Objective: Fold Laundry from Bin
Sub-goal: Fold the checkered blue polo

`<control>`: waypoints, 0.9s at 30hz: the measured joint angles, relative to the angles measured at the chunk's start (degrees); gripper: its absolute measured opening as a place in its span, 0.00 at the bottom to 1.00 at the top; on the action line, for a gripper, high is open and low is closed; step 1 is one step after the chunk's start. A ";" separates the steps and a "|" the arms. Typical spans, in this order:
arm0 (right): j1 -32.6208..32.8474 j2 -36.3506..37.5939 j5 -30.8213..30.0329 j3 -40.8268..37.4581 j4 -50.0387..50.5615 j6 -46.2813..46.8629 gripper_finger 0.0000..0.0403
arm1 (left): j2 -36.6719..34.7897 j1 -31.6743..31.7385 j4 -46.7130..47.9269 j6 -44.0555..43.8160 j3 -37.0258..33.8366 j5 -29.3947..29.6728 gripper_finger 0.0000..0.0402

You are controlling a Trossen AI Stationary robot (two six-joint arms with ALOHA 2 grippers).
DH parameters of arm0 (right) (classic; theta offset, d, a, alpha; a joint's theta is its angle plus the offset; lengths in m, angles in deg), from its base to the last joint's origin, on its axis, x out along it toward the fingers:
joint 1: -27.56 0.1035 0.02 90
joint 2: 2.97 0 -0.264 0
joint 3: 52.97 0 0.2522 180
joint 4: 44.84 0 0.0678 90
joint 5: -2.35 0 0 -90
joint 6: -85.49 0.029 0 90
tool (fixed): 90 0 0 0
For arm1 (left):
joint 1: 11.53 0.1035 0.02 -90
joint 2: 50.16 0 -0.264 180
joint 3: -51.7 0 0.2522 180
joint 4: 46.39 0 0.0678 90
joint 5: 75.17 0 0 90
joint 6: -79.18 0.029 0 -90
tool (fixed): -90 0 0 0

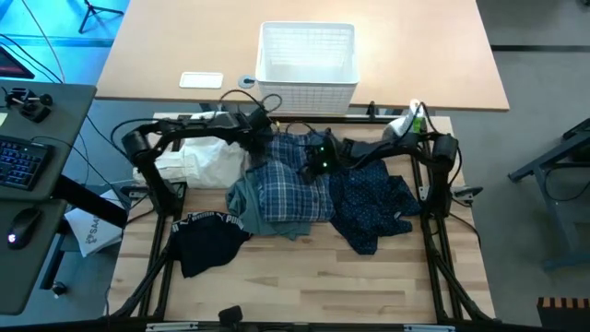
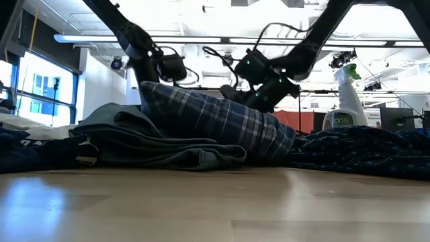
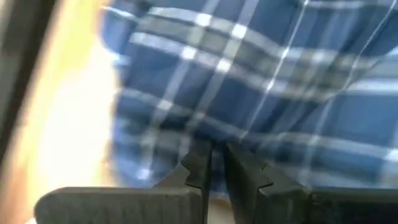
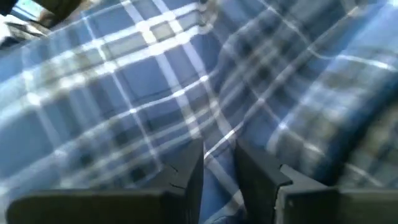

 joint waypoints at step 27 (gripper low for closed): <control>2.48 13.68 -20.91 6.19 24.73 5.17 0.18 | -14.41 -7.08 -1.87 -11.53 -4.55 -9.48 0.00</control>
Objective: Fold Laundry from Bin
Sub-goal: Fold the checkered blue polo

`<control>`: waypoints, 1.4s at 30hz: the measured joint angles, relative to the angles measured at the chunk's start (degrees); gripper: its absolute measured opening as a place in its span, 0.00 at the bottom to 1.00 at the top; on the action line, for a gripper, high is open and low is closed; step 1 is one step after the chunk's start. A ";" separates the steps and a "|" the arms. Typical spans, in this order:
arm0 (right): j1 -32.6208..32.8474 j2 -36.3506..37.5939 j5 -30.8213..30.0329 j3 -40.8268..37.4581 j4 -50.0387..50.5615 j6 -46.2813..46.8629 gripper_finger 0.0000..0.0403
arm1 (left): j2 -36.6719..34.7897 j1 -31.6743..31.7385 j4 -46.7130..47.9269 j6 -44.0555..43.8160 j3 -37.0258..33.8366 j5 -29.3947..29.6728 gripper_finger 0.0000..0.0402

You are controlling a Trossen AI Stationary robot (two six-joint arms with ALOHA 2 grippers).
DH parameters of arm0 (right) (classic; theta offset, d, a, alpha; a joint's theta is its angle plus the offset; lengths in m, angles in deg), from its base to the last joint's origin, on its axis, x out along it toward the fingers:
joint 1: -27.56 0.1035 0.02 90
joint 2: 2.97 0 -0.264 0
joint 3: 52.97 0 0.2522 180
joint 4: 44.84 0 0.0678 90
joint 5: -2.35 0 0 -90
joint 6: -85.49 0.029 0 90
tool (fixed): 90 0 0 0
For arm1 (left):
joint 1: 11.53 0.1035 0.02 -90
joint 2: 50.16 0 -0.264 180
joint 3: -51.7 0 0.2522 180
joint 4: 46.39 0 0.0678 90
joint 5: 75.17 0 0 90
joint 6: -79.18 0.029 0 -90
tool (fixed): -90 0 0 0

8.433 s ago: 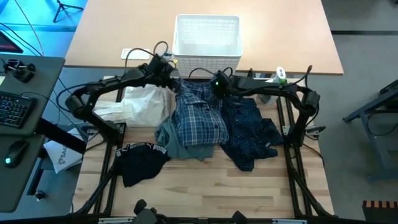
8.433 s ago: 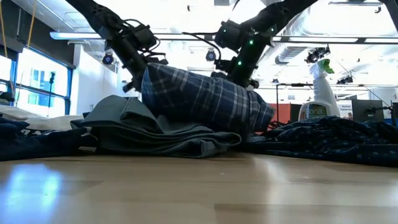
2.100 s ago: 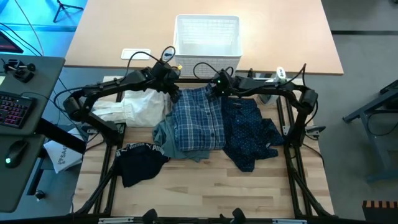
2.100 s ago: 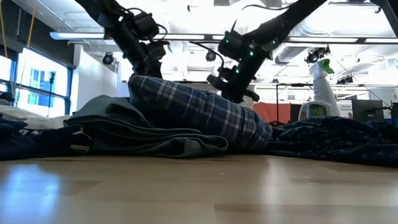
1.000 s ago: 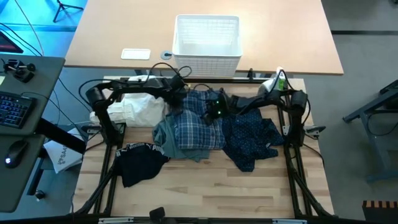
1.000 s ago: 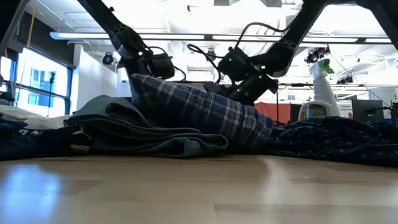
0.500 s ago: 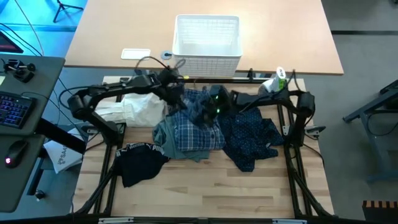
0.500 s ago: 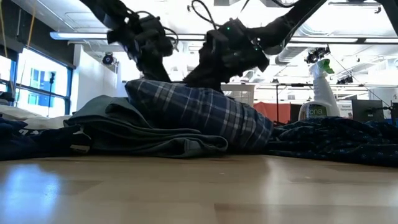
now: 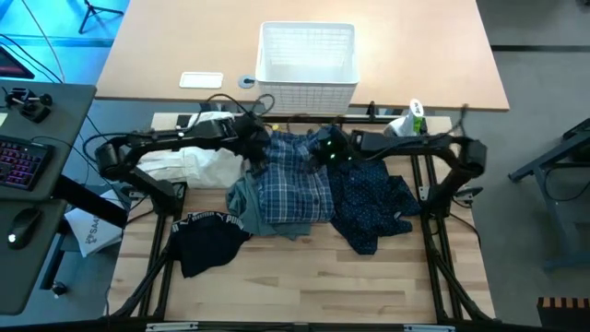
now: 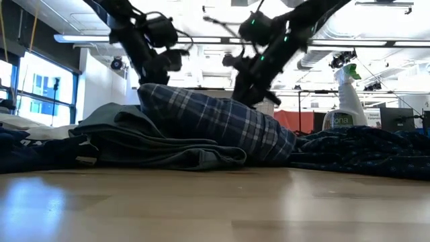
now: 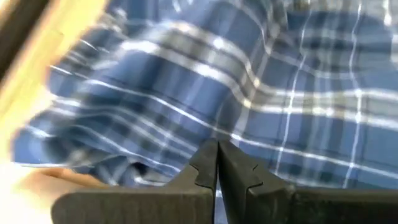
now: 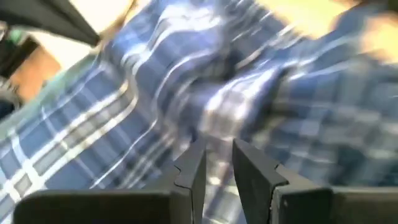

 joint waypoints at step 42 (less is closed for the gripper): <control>-8.58 -4.76 3.88 -0.08 -17.82 -8.65 0.02 | -0.70 -0.81 -8.77 -3.97 0.04 -0.42 0.00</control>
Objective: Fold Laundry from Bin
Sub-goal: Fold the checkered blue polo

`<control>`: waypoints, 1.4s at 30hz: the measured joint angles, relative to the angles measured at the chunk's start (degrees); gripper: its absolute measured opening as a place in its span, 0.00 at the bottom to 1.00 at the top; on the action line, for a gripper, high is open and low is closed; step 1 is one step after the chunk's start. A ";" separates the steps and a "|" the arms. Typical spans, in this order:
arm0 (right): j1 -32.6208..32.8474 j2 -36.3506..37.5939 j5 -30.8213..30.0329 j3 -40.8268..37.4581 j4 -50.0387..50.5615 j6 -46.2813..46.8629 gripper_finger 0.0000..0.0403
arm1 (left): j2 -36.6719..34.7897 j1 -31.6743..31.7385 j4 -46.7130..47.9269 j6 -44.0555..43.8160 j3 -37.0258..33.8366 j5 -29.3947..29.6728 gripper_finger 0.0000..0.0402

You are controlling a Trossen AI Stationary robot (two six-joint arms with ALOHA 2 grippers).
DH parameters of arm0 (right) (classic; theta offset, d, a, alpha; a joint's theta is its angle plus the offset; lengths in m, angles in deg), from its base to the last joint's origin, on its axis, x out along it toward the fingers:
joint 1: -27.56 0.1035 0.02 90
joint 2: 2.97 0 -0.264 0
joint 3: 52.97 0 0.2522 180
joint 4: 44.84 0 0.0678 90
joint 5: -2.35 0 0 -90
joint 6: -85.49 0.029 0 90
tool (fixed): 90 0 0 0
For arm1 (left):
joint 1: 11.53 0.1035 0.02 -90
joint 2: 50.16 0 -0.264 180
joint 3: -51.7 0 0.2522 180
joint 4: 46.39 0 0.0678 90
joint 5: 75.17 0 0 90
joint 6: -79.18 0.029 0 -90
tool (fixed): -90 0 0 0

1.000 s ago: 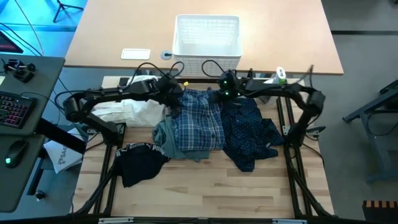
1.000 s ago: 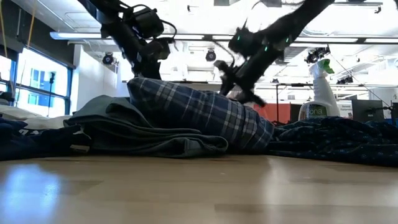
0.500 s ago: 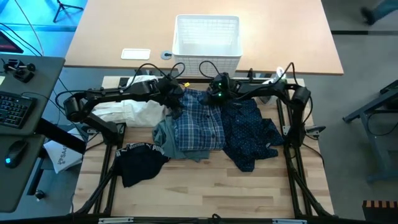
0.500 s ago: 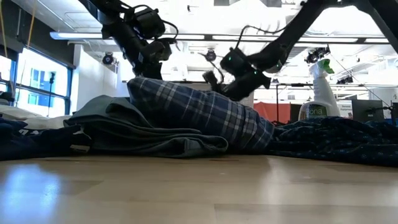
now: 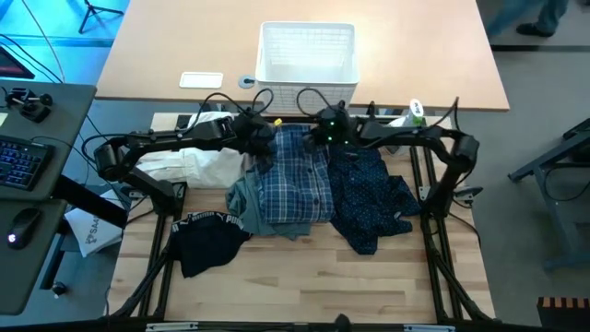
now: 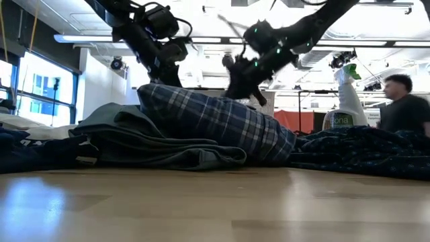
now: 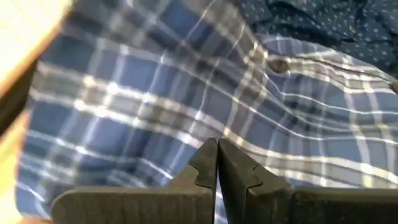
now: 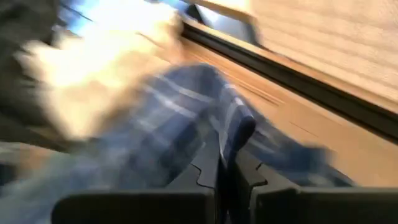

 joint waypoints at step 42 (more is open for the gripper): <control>-0.81 -13.89 6.47 -0.13 0.82 2.98 0.01 | 7.24 1.10 -2.18 -7.70 0.11 -7.80 0.00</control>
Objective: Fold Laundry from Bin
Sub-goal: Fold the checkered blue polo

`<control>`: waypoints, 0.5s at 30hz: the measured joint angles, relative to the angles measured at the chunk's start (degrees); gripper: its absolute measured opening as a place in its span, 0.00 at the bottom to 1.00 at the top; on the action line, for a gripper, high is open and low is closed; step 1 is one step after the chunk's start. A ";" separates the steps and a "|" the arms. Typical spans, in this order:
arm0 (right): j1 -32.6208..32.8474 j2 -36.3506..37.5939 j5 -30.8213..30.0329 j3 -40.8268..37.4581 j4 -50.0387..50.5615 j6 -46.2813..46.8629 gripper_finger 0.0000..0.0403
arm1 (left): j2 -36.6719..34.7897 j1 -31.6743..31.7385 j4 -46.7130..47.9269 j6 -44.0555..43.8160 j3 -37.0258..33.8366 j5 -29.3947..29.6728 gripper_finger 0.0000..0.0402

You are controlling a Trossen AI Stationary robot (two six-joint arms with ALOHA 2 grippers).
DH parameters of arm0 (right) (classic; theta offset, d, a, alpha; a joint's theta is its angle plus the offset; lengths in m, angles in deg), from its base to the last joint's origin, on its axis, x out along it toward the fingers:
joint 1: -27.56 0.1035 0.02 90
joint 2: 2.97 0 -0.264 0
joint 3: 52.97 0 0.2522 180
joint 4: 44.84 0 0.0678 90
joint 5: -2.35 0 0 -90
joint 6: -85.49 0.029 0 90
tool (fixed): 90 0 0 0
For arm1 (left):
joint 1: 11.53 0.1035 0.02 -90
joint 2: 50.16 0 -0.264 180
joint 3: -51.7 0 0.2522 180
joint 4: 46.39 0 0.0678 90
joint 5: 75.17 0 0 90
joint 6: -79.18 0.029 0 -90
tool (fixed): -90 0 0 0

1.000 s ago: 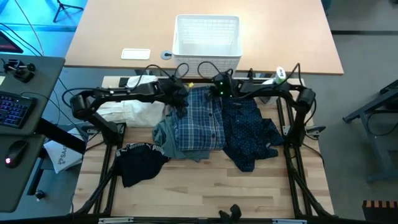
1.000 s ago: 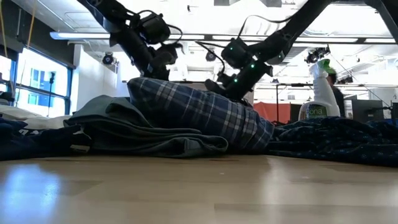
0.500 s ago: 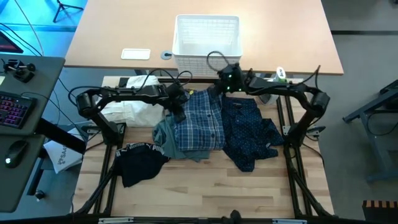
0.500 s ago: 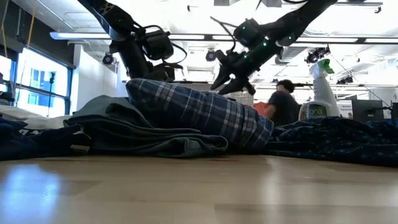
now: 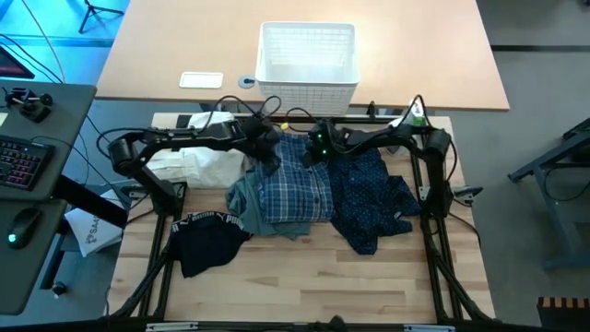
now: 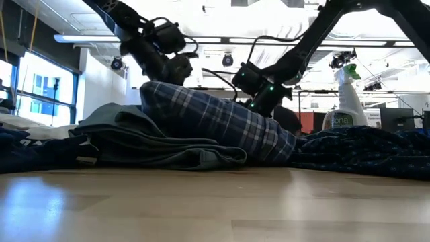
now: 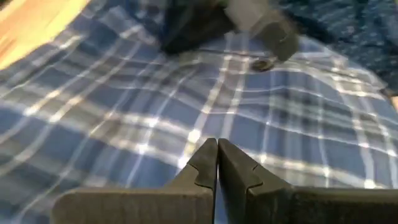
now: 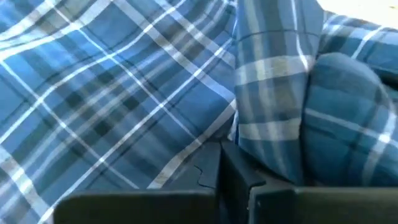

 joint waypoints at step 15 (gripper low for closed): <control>-5.83 16.66 -1.06 0.13 8.42 0.04 0.11 | 6.66 0.78 9.42 5.62 -1.22 -0.91 0.00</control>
